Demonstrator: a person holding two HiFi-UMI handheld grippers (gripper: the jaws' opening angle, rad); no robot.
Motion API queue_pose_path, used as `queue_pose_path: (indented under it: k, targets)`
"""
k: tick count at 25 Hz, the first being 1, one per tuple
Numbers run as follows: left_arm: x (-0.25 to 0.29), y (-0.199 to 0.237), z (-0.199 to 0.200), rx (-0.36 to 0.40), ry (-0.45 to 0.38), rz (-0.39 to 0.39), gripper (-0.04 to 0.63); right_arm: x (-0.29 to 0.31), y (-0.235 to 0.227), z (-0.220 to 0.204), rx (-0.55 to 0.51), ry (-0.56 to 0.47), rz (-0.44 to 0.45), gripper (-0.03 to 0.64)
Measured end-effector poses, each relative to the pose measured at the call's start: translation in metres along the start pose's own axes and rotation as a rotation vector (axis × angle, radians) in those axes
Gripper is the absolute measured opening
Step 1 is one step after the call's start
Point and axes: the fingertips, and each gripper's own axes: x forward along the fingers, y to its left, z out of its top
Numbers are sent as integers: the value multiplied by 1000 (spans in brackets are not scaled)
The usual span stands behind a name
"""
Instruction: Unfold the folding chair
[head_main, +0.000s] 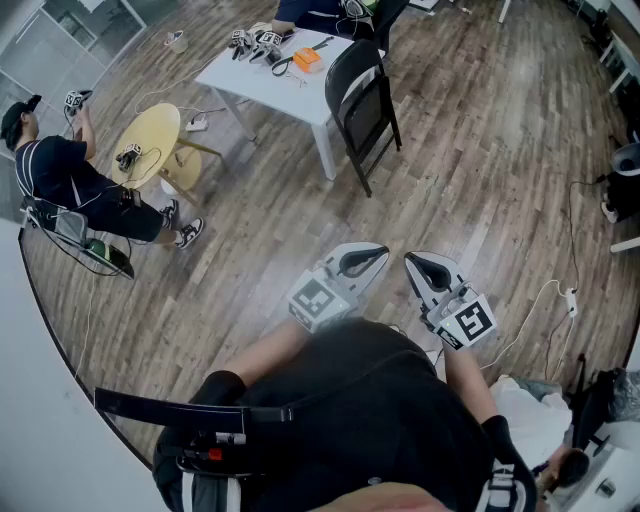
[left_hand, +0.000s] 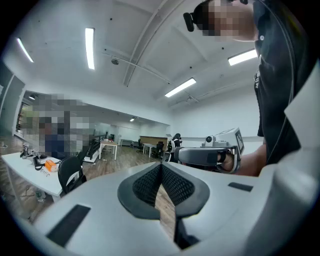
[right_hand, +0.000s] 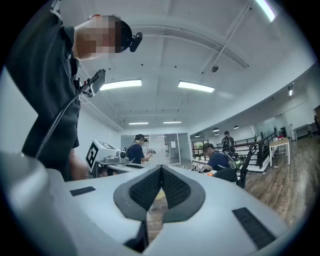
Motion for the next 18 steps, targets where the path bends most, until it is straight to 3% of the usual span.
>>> queue_pose_path:
  k: [18]
  targets:
    - [-21,-11,-9,-32,-9,82,5,-8,11,-14,66,-16,51,8]
